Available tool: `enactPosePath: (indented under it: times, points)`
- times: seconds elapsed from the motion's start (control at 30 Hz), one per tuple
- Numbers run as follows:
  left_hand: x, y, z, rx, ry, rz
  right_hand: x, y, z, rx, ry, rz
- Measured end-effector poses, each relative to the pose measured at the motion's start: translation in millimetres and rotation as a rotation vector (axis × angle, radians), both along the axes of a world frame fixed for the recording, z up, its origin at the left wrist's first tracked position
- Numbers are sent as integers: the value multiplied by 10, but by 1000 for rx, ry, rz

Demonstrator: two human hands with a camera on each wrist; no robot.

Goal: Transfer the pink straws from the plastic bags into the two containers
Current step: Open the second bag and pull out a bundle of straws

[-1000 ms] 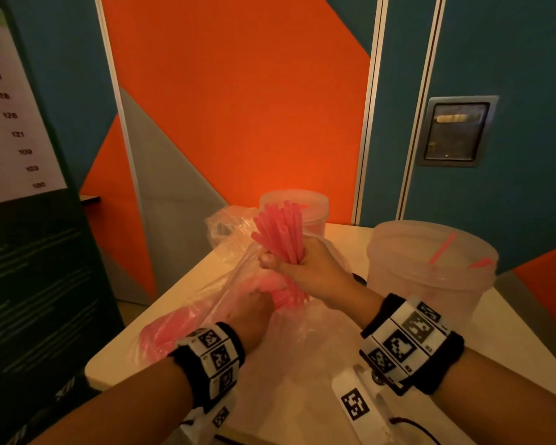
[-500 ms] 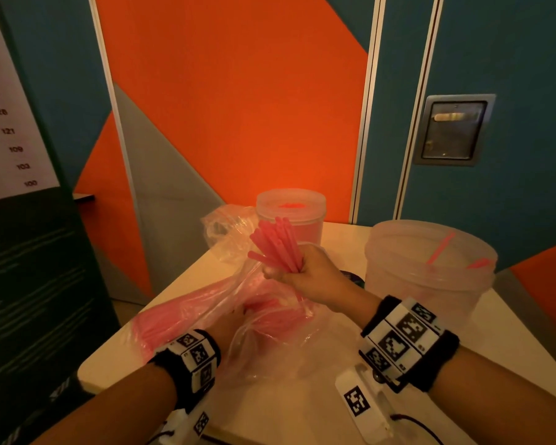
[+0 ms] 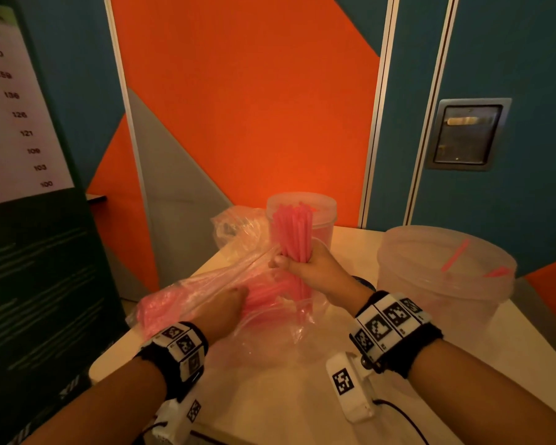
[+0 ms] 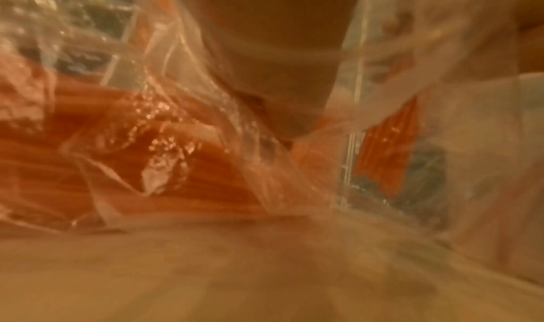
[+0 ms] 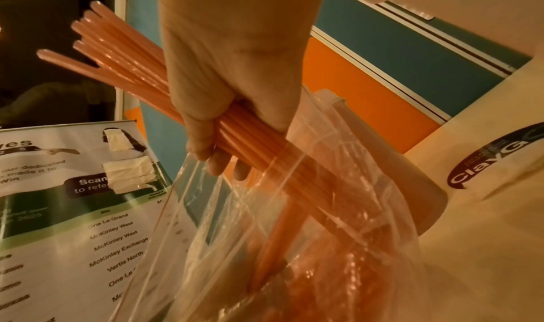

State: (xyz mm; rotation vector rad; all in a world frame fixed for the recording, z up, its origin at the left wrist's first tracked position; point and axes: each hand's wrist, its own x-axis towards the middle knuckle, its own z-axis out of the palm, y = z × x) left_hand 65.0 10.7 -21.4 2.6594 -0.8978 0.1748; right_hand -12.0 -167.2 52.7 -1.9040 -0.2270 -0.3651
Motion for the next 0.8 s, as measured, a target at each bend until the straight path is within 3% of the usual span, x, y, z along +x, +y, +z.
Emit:
enactPosePath:
  times: [0.13,0.27,0.5,0.6,0.8]
  points:
    - [99,8,9,-80,-114,-107,-59,-37,55,82,-11,84]
    - [49,48,51,-97,-77,-143,-152,-84,142,111,-26,176]
    - [51,0,-222,193,31,-28,-201,-144,103,40,8,175]
    - [57,-50,-298,284,-7,-47,-222,-150,70,11,9,164]
    - [70,-79,-365,289,-26,-21,-229,-187,37,31,19,114]
